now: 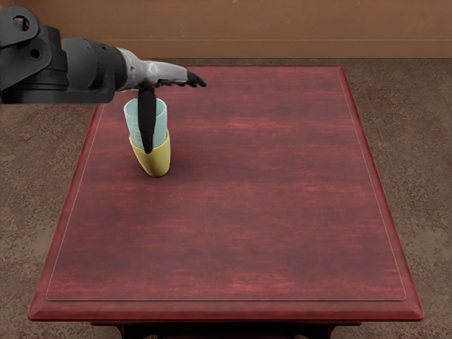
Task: Pick up cup and place in cup with left hand
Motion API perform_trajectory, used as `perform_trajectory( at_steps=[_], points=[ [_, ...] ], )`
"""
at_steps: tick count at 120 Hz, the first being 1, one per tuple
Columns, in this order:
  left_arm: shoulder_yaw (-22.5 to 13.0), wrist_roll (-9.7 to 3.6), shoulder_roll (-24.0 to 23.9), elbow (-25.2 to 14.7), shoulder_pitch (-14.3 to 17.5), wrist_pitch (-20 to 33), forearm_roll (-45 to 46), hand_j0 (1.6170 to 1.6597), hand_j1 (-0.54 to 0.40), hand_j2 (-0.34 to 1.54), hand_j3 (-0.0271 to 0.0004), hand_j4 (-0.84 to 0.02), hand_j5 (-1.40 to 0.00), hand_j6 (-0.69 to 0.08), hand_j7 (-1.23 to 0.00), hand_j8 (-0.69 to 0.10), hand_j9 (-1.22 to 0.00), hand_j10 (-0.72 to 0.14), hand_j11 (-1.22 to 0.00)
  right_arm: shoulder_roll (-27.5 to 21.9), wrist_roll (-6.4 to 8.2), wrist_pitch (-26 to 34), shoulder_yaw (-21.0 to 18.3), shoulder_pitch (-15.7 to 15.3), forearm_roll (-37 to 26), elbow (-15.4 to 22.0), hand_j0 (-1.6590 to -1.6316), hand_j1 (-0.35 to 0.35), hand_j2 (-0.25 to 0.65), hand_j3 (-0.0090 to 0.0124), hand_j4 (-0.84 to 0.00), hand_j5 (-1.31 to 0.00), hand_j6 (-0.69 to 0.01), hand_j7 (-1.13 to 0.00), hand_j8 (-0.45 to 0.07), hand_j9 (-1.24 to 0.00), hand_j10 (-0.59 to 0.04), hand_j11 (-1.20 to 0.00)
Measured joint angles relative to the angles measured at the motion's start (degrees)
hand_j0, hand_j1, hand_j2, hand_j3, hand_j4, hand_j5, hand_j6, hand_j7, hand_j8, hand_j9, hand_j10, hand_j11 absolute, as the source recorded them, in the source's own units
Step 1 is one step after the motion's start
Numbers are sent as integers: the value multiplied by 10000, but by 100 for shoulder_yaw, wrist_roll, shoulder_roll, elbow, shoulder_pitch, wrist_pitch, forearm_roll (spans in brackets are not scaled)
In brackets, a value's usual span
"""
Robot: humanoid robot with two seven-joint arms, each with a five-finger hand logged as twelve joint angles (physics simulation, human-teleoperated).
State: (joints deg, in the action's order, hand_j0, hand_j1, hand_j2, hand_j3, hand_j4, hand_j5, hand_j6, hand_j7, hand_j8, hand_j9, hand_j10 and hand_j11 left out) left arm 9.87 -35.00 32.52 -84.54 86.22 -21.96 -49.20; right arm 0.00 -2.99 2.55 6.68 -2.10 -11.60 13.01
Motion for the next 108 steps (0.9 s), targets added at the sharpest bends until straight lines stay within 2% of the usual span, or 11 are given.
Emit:
perform_trajectory(
  at_steps=[16,30,46,62,72,80,88,96,108],
  points=[
    [158,0,-253,-34,-26,-13,167,16580,3253,73,0,-239,-298,-231,-298,-194,-294,-188,-289,0,0,0,0,-1,0,0,-16581,-3203,-49,0,-240,-311,-240,-311,-240,-311,-239,-311],
    [323,0,-65,-325,-109,-136,796,16580,3357,42,0,-142,-169,-140,-169,-118,-166,-112,-163,0,0,0,0,-1,0,0,-16581,-3203,-49,0,-240,-311,-240,-311,-240,-311,-240,-311],
    [747,0,417,-592,-645,-885,1884,16580,3422,23,0,-82,-89,-84,-88,-71,-87,-64,-85,0,0,0,0,-1,0,0,-16581,-3203,-49,0,-240,-311,-240,-311,-240,-311,-240,-311],
    [1026,0,1053,-678,-1052,-1188,2987,16580,3457,15,0,-49,-47,-53,-47,-45,-46,-39,-44,0,0,0,0,2,0,0,-16581,-3203,-49,0,-239,-310,-239,-310,-239,-310,-239,-310],
    [1182,0,1355,-688,-1596,-1253,3357,16581,3469,10,0,-39,-32,-42,-31,-37,-30,-30,-30,0,0,0,0,5,0,0,-16581,-3203,-49,0,-239,-311,-240,-311,-239,-311,-239,-311],
    [1474,0,1725,-691,-2280,-1278,3595,16581,3476,8,0,-32,-24,-36,-23,-31,-22,-25,-21,0,0,0,3,9,0,0,-16581,-3203,-49,0,-240,-311,-239,-311,-239,-311,-239,-311],
    [1781,0,1777,-686,-2697,-1292,3722,16581,3483,8,0,-29,-18,-34,-17,-29,-16,-23,-15,0,0,0,6,17,0,2,-16581,-3203,-49,0,-239,-311,-239,-311,-239,-311,-239,-311],
    [2034,0,2070,-676,-2869,-1299,3794,16581,3486,6,0,-27,-14,-32,-13,-28,-12,-21,-11,0,0,0,7,21,0,2,-16581,-3203,-49,0,-239,-311,-239,-311,-239,-311,-239,-311],
    [2253,0,2168,-621,-2995,-1304,3854,16581,3490,5,0,-23,-10,-27,-9,-24,-8,-18,-7,0,0,0,14,36,2,6,-16581,-3203,-49,0,-239,-311,-239,-311,-239,-311,-238,-311]
  ],
)
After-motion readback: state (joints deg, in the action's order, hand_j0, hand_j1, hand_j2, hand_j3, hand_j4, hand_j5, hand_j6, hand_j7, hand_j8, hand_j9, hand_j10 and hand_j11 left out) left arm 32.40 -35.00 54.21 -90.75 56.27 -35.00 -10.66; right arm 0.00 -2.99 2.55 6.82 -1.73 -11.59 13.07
